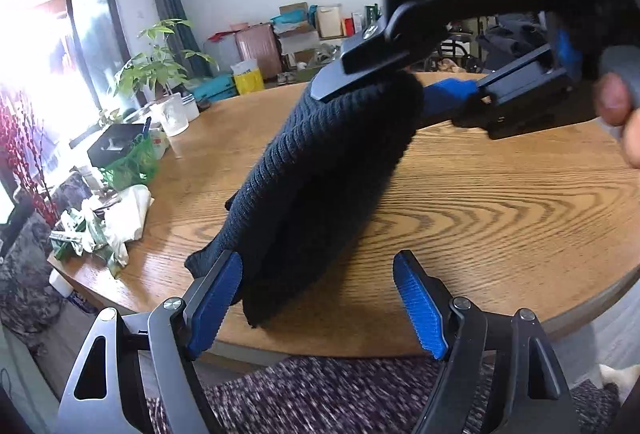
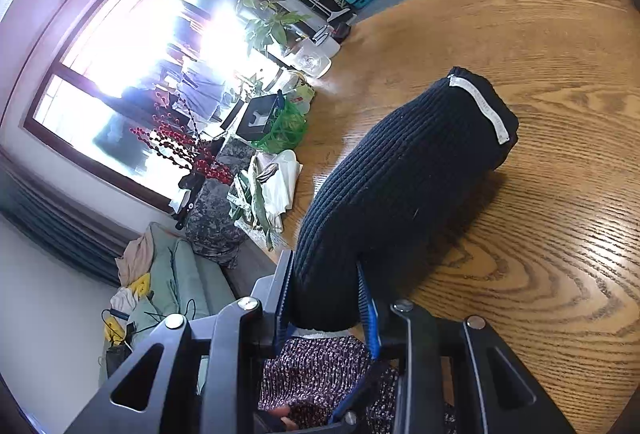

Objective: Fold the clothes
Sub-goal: 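Lift the sweater bundle upright with the right tool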

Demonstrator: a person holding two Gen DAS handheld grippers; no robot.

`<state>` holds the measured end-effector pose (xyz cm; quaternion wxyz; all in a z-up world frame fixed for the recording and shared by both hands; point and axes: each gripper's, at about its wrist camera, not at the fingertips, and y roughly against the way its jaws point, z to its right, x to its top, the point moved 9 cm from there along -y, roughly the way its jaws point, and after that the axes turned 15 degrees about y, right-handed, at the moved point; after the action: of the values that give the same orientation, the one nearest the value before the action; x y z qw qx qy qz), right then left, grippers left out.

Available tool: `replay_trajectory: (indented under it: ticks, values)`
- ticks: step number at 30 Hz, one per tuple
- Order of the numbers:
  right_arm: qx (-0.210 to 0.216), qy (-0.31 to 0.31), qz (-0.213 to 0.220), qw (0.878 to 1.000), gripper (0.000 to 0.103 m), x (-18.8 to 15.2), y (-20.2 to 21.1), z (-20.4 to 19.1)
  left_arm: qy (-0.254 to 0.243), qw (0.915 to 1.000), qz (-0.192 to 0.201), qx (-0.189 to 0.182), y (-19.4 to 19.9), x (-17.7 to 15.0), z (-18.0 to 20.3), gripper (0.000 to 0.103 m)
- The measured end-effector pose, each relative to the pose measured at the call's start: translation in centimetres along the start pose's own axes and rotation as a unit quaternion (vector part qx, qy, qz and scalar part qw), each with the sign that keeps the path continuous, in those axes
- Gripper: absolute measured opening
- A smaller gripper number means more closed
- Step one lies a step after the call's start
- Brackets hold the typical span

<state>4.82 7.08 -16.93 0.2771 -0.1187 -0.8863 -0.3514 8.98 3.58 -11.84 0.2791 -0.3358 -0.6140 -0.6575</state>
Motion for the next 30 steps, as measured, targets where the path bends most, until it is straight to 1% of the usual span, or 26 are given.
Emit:
replay_trajectory:
  ticks: [8,10,12,14,15,18,23,26,30]
  values:
    - [-0.003,-0.002,0.002,1.000,0.032,0.3,0.2,0.3,-0.017,0.9998,0.005,0.009,-0.9,1.8,-0.8,0.079]
    - [-0.003,-0.004,0.003,1.000,0.032,0.4,0.3,0.5,-0.037,0.9993,-0.006,0.005,-1.4,1.9,-0.7,0.079]
    - [-0.003,-0.006,0.004,1.000,0.032,0.4,0.4,0.6,-0.055,0.9978,-0.030,-0.020,-1.9,1.8,-0.2,0.079]
    - [-0.003,-0.008,0.005,1.000,0.032,0.6,0.5,0.8,-0.072,0.9962,-0.041,-0.025,-2.2,1.9,-0.1,0.079]
    - [-0.004,-0.009,0.005,1.000,0.032,0.6,0.5,0.9,-0.084,0.9952,-0.044,-0.024,-2.2,2.0,0.0,0.079]
    - [-0.001,-0.015,0.009,1.000,0.032,0.9,0.7,1.2,-0.151,0.9880,-0.031,0.011,-1.8,2.6,0.5,0.079]
    - [0.002,-0.021,0.015,1.000,0.032,1.4,1.2,1.6,-0.221,0.9746,-0.022,0.028,-1.4,2.5,0.9,0.079]
    - [0.002,-0.020,0.016,1.000,0.032,1.5,1.2,1.7,-0.236,0.9709,-0.012,0.035,-1.2,2.4,0.7,0.079]
    - [0.003,-0.021,0.018,1.000,0.032,1.6,1.2,1.8,-0.246,0.9685,0.003,0.037,-0.4,2.5,0.5,0.079]
